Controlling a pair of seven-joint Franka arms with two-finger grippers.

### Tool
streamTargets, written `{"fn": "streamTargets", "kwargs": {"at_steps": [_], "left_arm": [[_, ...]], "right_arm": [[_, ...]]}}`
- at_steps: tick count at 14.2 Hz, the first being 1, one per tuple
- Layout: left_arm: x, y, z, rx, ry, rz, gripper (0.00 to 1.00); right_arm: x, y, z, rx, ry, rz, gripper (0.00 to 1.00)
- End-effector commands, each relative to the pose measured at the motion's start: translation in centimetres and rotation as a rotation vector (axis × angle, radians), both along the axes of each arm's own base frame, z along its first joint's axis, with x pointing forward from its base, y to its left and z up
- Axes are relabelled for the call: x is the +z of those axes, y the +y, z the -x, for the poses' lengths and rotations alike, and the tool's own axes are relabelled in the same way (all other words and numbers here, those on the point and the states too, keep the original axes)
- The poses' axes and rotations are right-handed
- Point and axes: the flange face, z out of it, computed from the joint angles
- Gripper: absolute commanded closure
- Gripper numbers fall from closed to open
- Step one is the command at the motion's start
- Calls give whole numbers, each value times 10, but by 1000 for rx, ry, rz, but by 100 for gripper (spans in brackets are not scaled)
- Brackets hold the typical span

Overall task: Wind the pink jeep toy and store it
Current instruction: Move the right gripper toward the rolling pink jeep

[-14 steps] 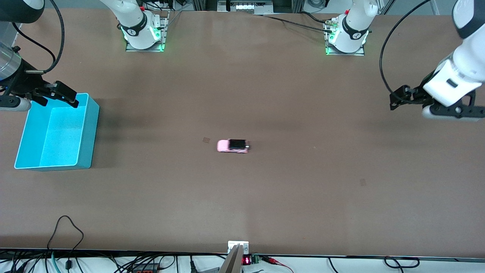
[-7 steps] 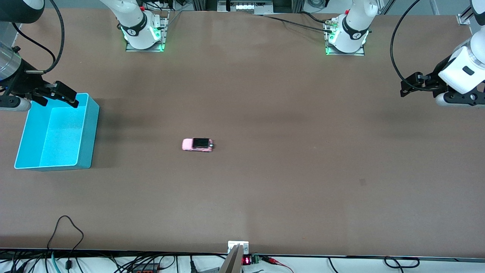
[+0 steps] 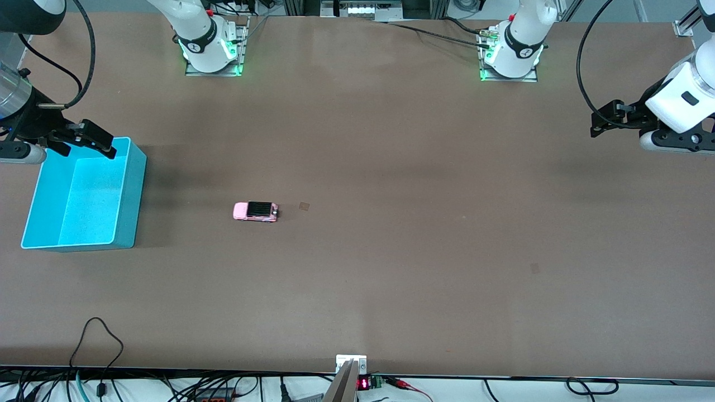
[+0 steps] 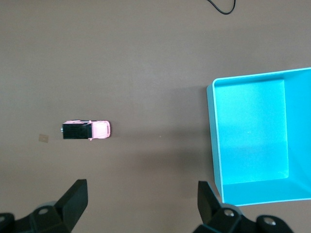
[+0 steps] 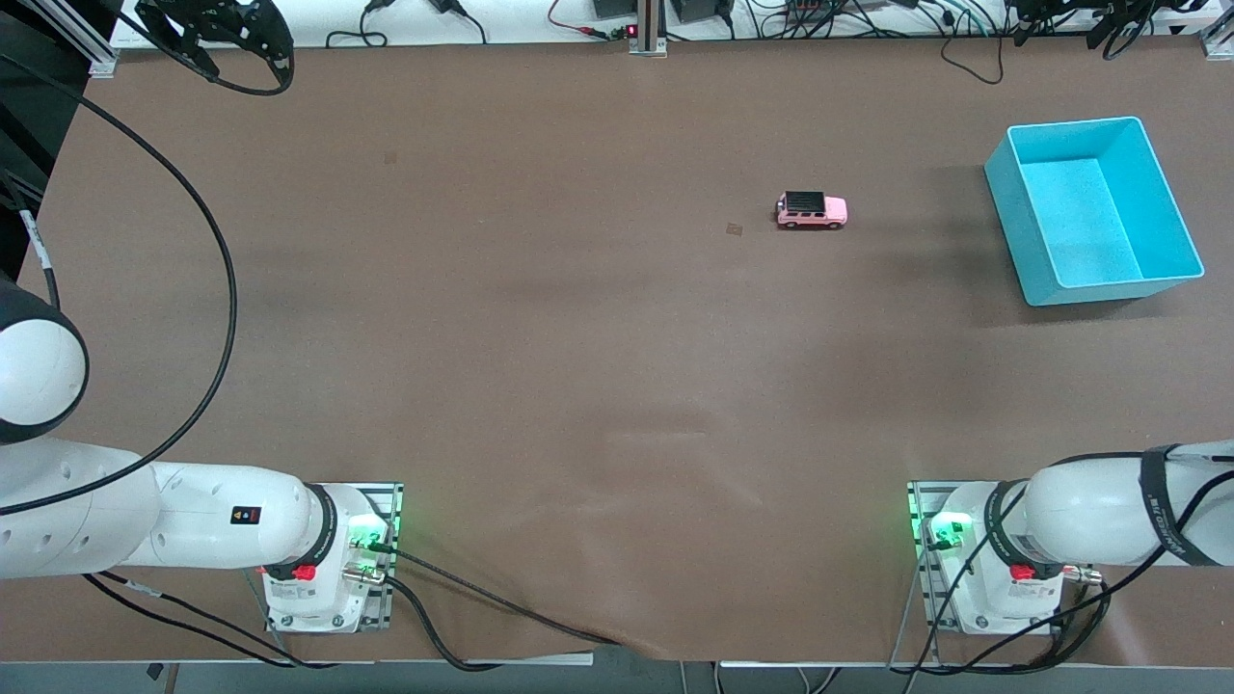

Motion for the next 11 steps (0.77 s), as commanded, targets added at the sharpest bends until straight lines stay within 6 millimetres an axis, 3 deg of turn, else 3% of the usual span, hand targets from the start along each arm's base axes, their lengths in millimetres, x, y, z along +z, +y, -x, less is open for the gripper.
{"fn": "streamTargets", "kwargs": {"at_steps": [1,7,11], "left_arm": [[10,-1,3,-24,26,9,0],[12,-2,-1,-26,22,9,0],[10,0,-1,-21,28,9,0]], "right_arm": [[-3,-2,4,-8,13,5,0],[-33,7,1,16,61,6,0],[-73,49,-3,190,112,9,0]]}}
